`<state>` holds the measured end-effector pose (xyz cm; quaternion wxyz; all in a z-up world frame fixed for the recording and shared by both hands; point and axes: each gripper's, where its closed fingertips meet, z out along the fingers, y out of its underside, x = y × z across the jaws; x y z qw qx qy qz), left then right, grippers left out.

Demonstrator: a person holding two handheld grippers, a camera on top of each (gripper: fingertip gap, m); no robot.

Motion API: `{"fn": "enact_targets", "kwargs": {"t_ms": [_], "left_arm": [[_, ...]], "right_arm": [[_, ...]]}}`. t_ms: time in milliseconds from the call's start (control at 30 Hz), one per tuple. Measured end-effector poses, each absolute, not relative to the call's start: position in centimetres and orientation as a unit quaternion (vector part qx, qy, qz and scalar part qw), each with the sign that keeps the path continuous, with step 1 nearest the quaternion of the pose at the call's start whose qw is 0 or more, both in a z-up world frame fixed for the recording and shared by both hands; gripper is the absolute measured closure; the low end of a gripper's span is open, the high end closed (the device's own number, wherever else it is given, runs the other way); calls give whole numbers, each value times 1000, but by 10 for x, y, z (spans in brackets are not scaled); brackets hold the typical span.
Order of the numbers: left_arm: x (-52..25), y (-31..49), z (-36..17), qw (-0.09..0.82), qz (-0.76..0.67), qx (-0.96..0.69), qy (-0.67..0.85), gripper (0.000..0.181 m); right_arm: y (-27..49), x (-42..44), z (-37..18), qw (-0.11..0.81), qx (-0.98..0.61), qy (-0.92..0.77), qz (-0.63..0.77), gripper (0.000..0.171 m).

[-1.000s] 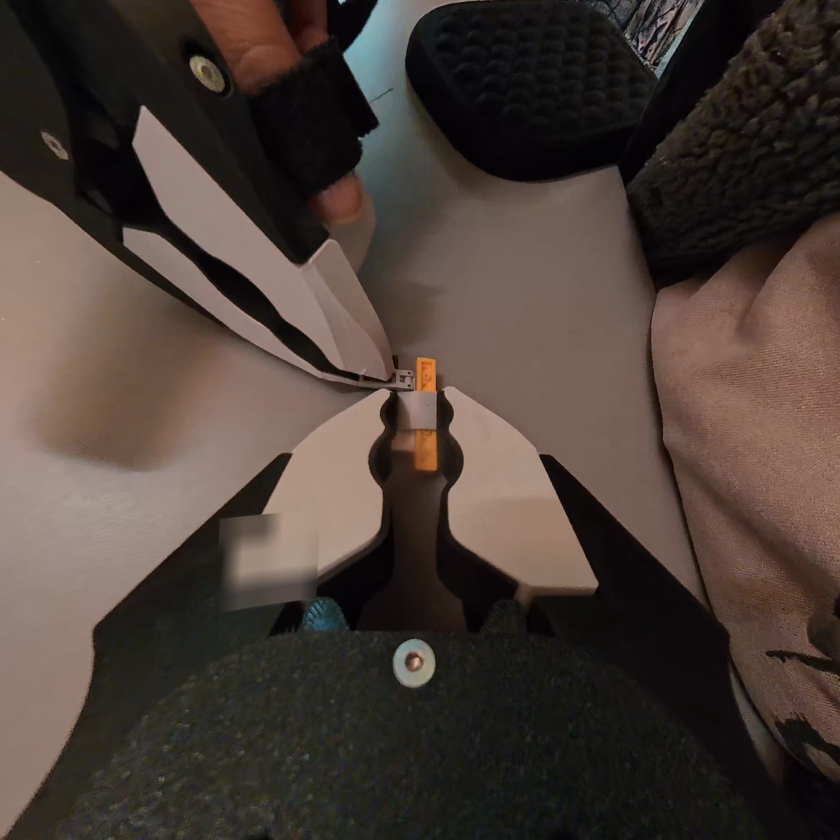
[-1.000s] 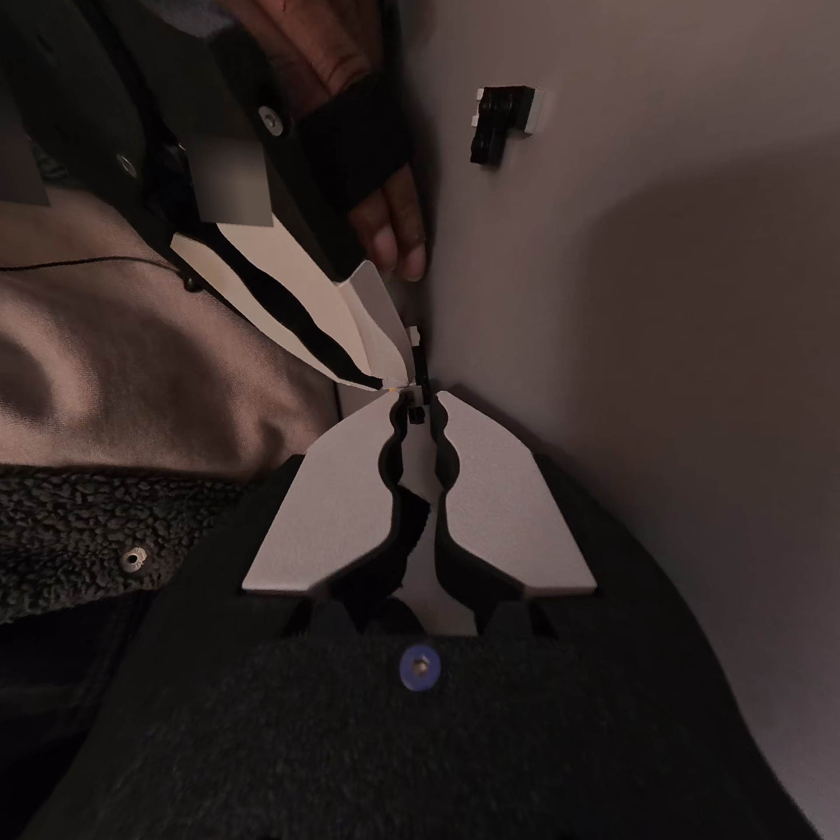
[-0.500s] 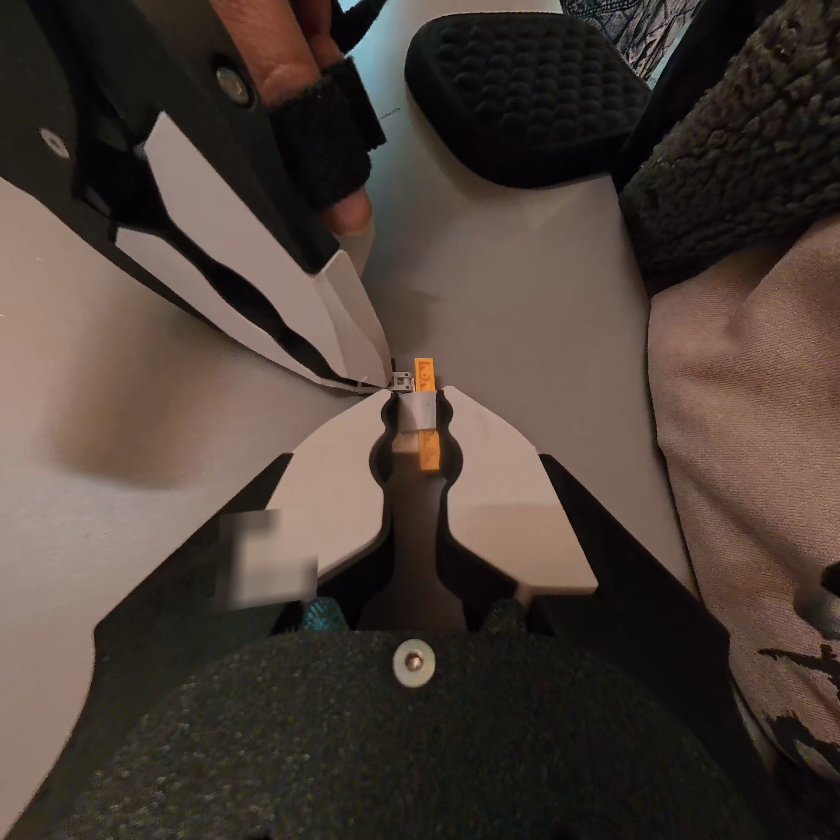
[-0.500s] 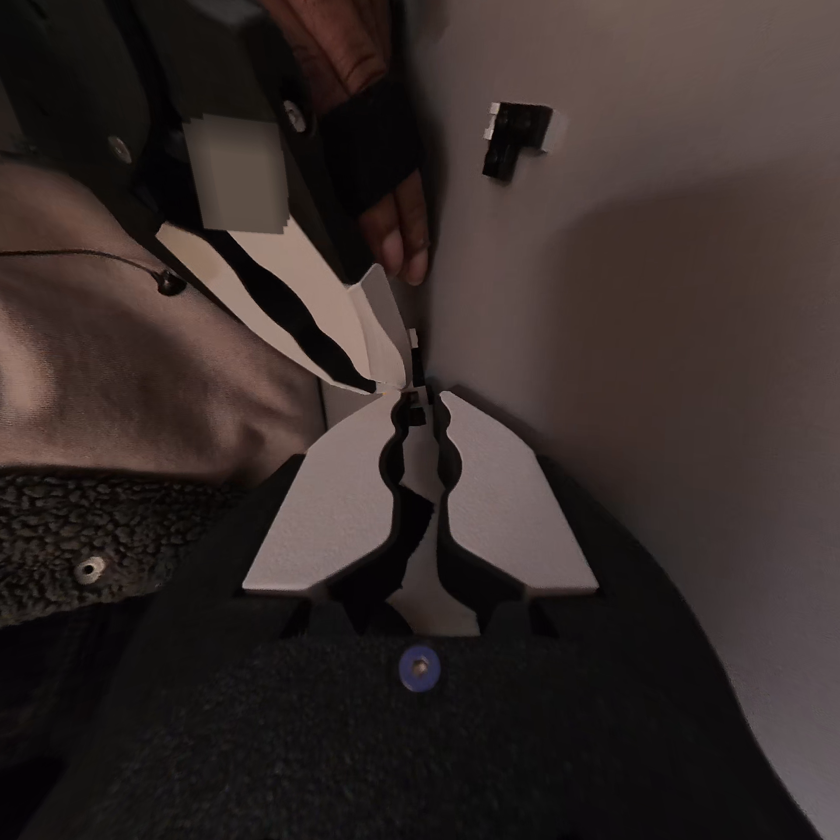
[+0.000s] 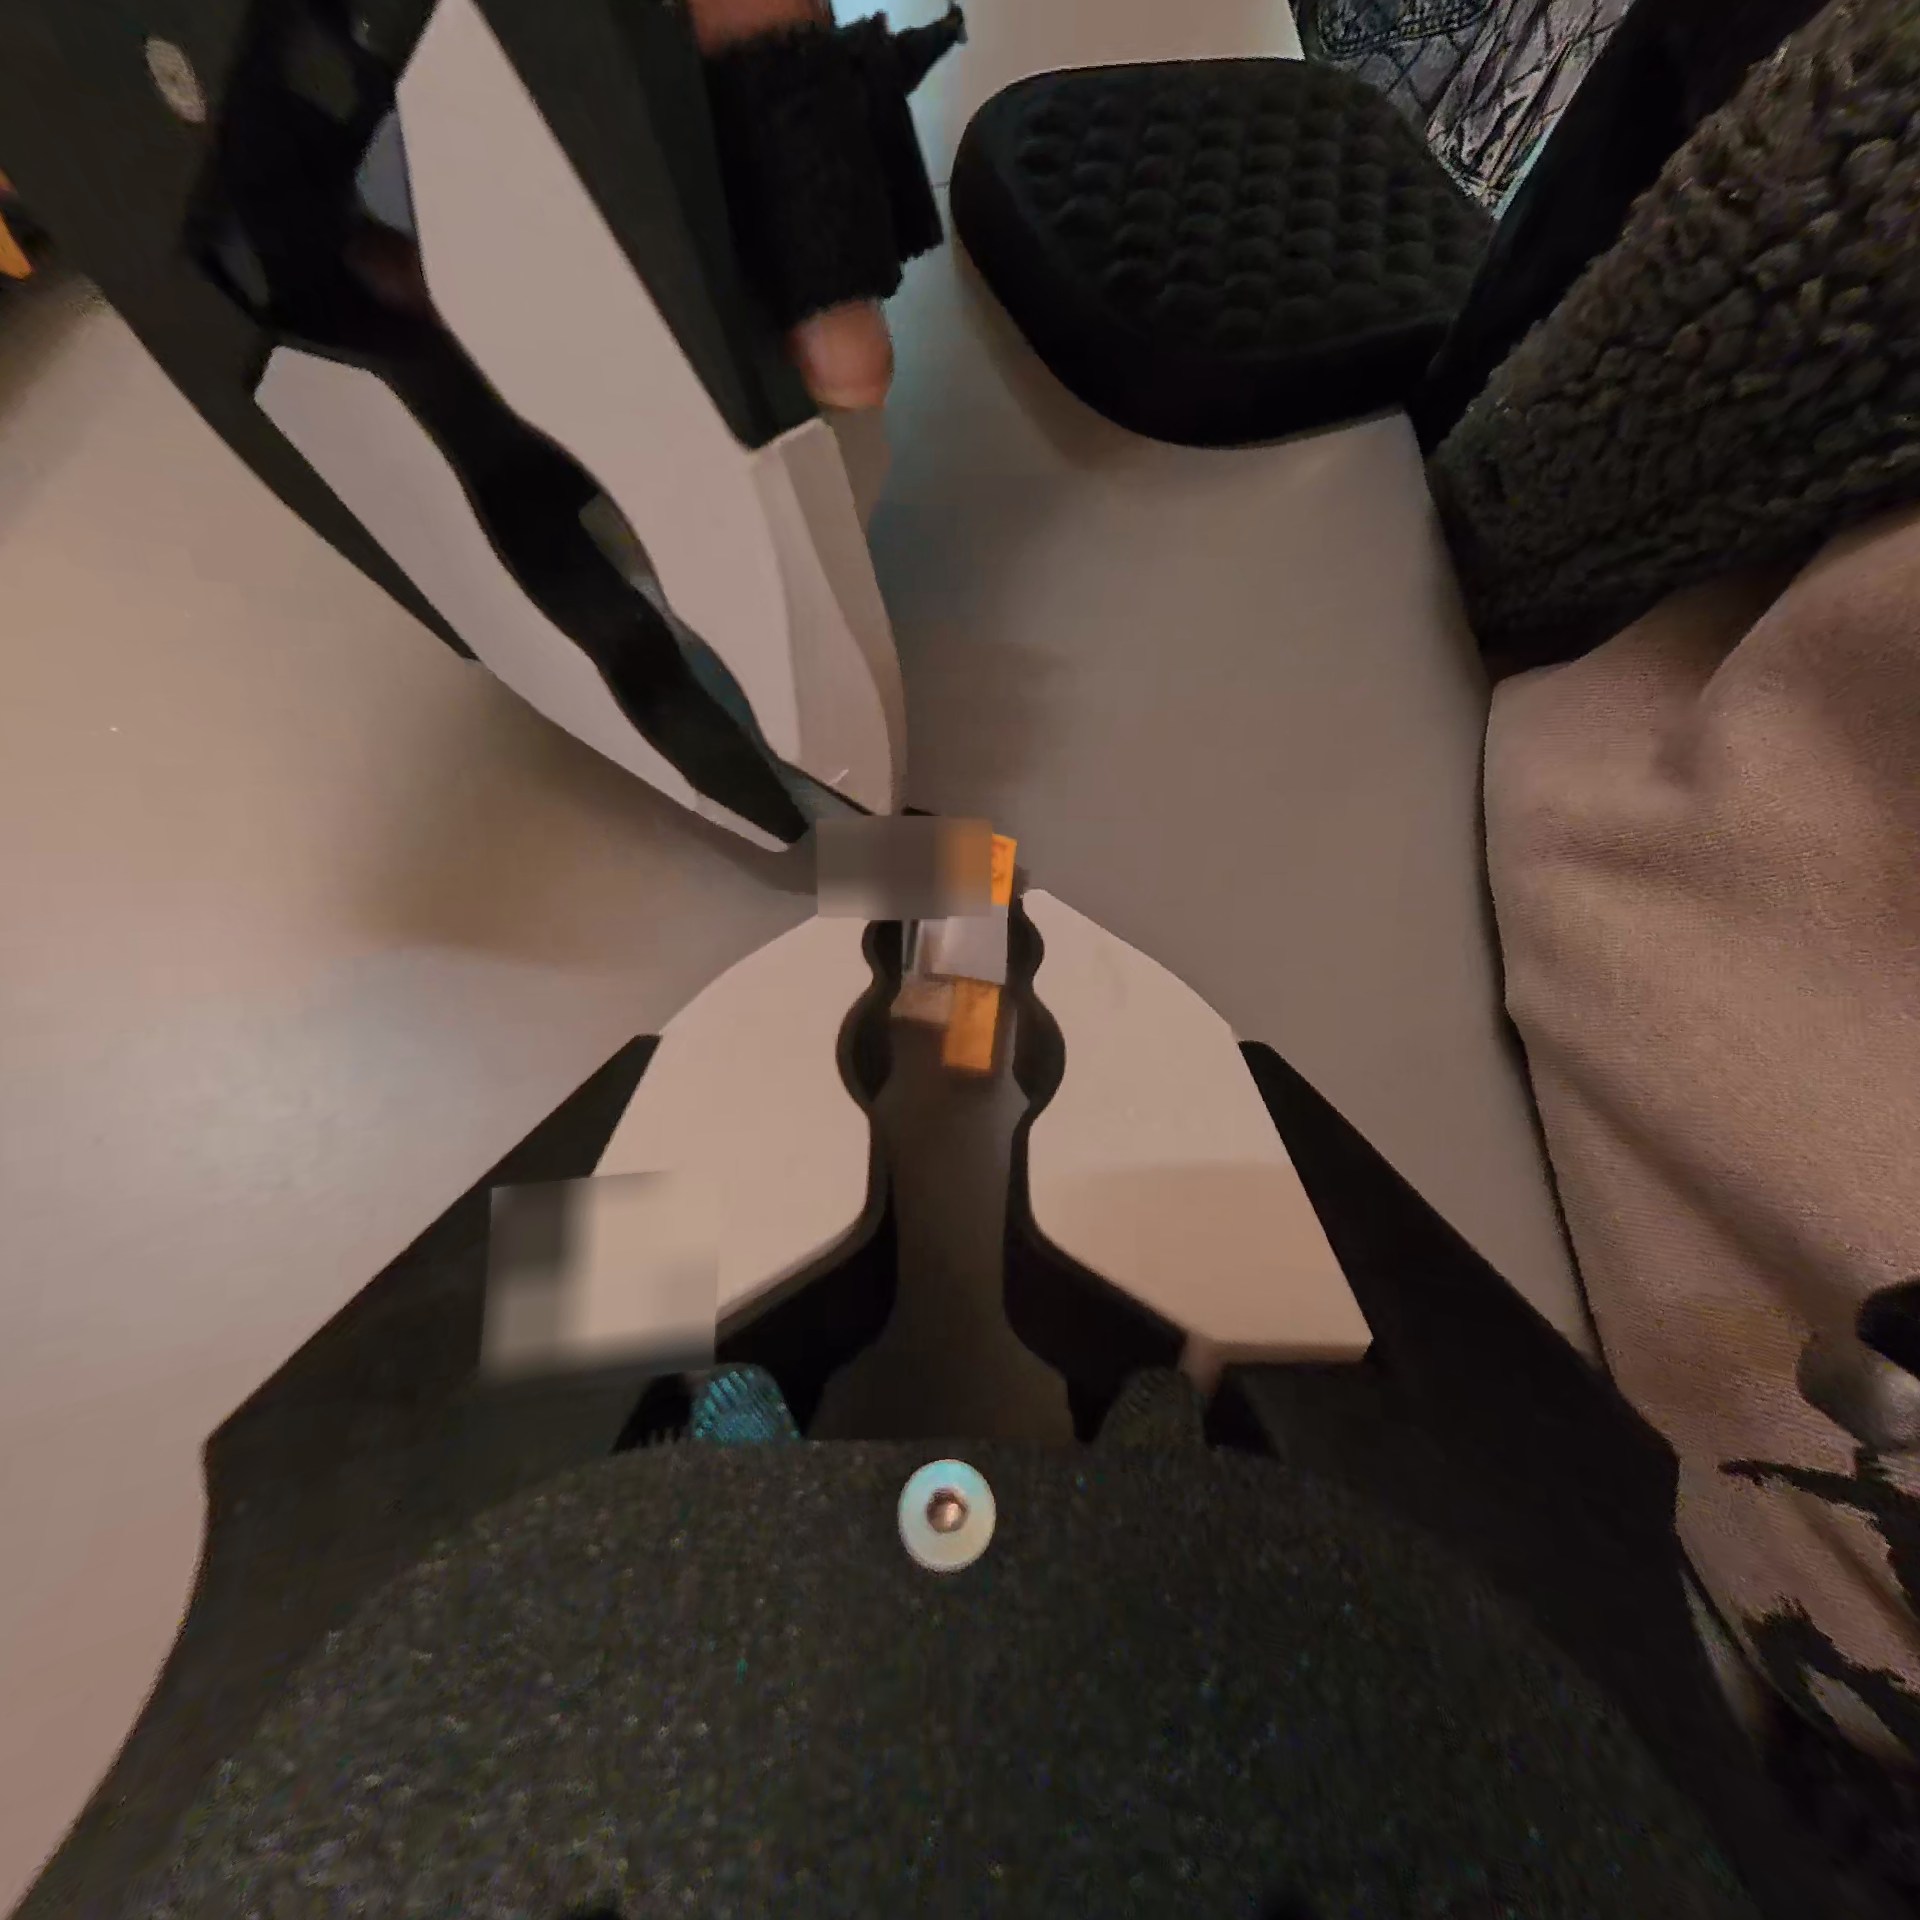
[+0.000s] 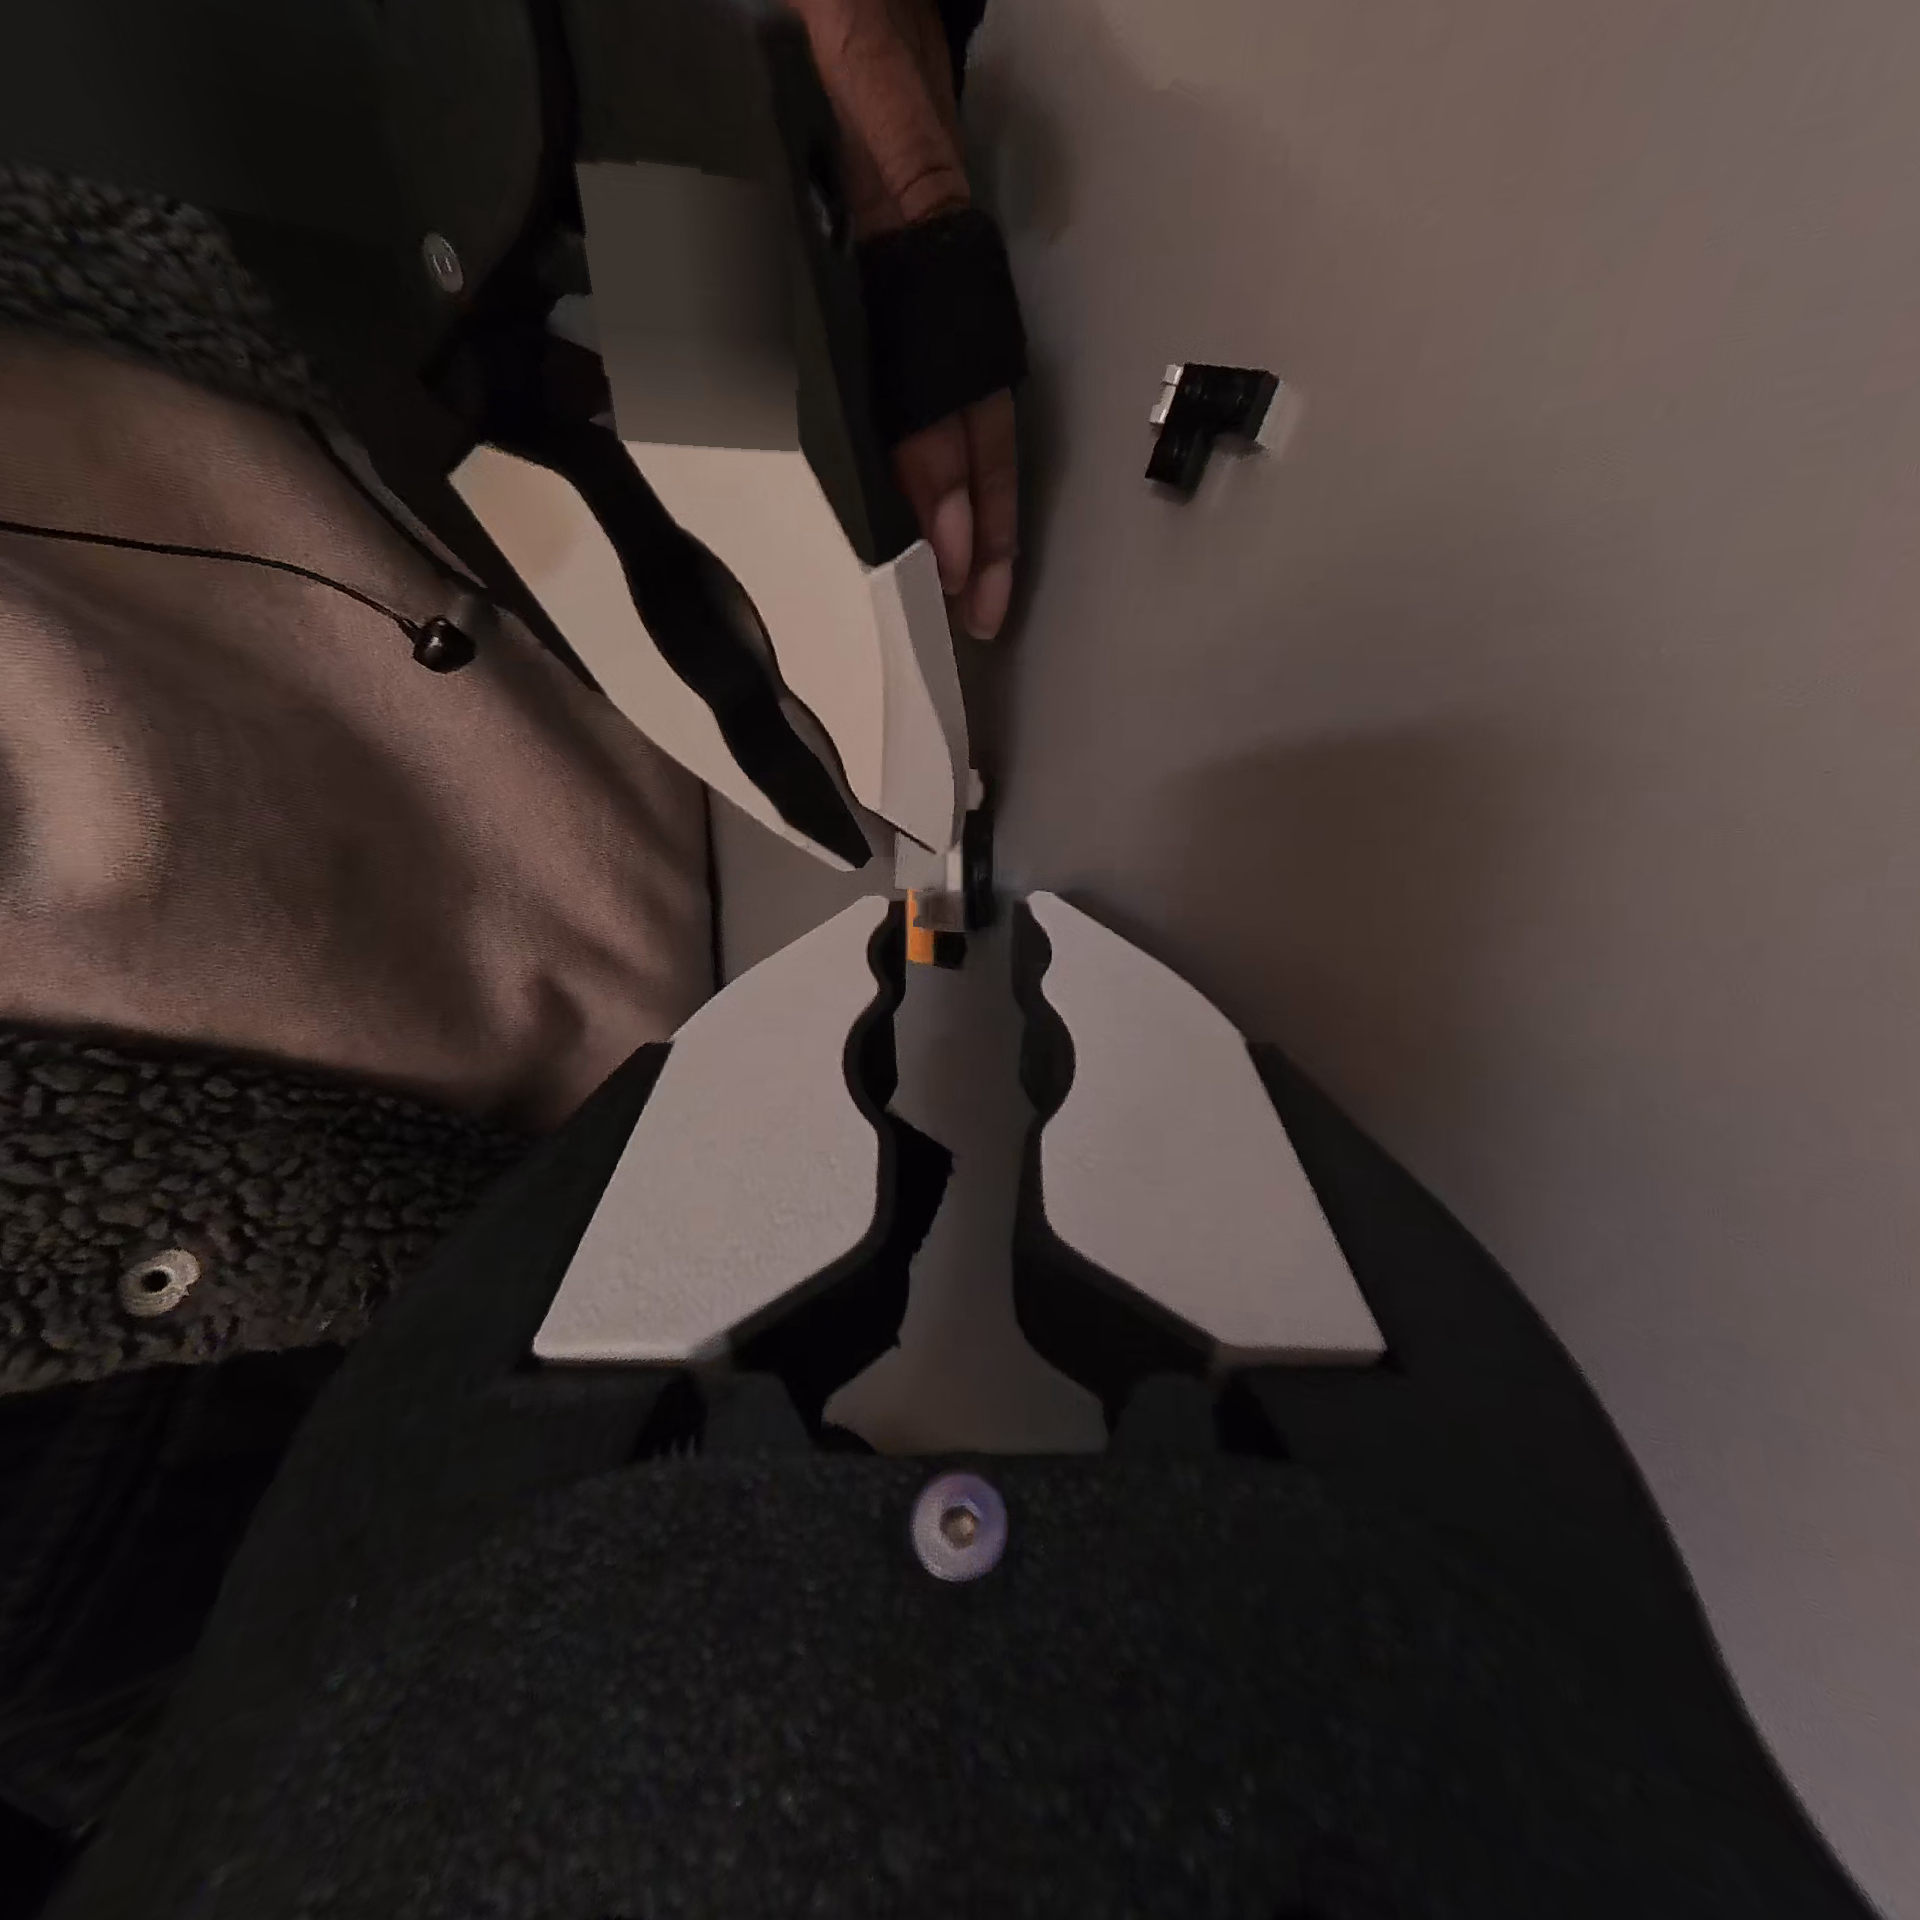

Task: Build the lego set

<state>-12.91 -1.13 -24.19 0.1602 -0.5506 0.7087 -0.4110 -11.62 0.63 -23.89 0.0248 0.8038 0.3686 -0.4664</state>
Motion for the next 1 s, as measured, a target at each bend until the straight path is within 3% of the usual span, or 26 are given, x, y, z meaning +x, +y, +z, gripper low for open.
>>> {"fn": "enact_targets", "kwargs": {"t_ms": [233, 600, 900, 1000], "left_arm": [[-142, -2, -250, 135, -374, -564, 724, 155], [-138, -13, -258, 162, -345, -541, 750, 157], [-134, -14, -234, 136, -464, -547, 683, 146], [-128, -12, -224, 184, -463, -532, 685, 159]], "right_arm": [[-7, -116, -250, -22, 821, 397, -411, 142], [-18, -124, -255, -45, 806, 461, -369, 153], [-6, -128, -222, -347, 720, 546, -252, 158], [-4, -131, -210, -405, 696, 559, -201, 158]]}}
